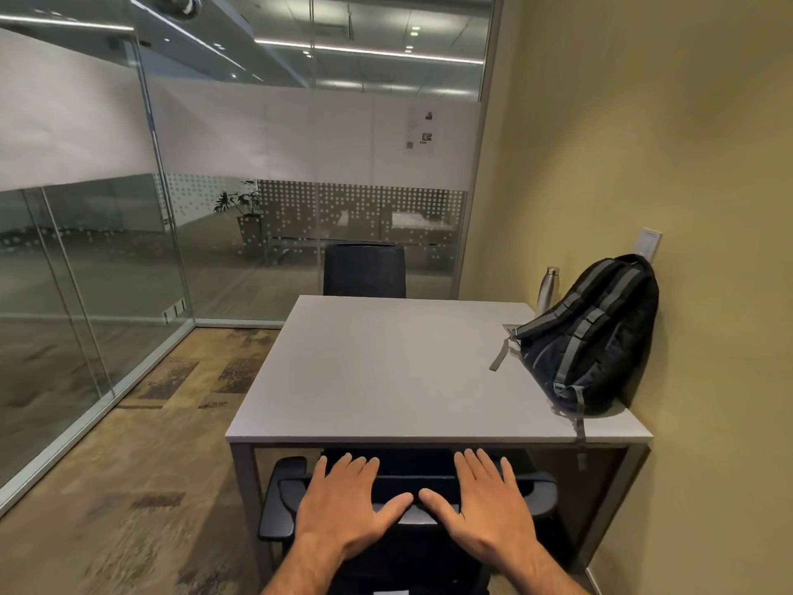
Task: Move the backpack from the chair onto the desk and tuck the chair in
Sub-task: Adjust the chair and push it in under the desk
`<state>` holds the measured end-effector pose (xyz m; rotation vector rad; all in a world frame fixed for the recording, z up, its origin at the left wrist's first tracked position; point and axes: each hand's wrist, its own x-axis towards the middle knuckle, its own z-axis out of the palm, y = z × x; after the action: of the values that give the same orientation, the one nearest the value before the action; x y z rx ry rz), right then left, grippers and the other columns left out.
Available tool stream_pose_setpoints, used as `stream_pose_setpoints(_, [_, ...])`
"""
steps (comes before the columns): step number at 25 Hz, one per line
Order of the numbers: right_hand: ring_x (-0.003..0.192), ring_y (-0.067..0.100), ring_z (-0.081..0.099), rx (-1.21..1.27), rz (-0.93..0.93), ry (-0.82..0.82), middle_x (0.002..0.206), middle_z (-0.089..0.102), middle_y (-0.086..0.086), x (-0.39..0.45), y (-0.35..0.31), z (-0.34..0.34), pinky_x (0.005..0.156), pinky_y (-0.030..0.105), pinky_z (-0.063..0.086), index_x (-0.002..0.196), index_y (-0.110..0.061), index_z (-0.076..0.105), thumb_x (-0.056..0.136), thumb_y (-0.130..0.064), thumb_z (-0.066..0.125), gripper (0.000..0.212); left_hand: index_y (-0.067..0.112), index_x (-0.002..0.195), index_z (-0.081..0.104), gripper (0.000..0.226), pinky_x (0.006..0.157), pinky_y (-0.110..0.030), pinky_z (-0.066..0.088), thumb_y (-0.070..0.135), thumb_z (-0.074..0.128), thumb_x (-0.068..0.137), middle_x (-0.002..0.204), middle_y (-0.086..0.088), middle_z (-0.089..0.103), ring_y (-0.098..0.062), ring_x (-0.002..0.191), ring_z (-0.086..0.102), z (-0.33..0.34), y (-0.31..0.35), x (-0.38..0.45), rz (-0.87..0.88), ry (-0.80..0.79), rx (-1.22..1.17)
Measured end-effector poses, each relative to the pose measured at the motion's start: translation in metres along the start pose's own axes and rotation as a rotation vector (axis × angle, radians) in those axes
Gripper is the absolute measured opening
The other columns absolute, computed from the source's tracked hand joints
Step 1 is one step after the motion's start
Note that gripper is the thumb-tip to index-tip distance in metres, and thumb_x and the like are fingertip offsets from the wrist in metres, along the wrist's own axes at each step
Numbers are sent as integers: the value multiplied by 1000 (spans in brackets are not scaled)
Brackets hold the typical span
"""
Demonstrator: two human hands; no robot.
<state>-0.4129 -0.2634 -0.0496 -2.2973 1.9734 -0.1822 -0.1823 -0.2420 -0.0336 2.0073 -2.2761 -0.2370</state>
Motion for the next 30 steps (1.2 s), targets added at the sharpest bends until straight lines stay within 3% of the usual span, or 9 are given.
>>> stream_pose_setpoints(9, [159,20,6,-17,-28,38,171,19,5,56,16,5,127,49,-6,161,-15,21,75,-97,-2,121,27,158,30,103,129,-47,4,90,9,80,164,7,35,-16,156,19,2,-1,54,-31,35,25])
stream_pose_setpoints(15, [159,19,2,-13,-16,35,172,16,3,93,17,2,128,49,-8,162,-17,18,75,-98,-2,120,29,157,32,115,128,-47,4,97,-1,71,162,8,38,-17,155,21,9,-13,98,-24,73,6])
stream_pose_setpoints(30, [159,17,-3,-21,11,32,172,14,2,189,14,1,127,48,-12,162,-19,17,74,-98,-5,120,31,156,31,106,128,-44,4,95,9,74,162,10,39,-15,155,21,-4,-39,195,-9,84,-30])
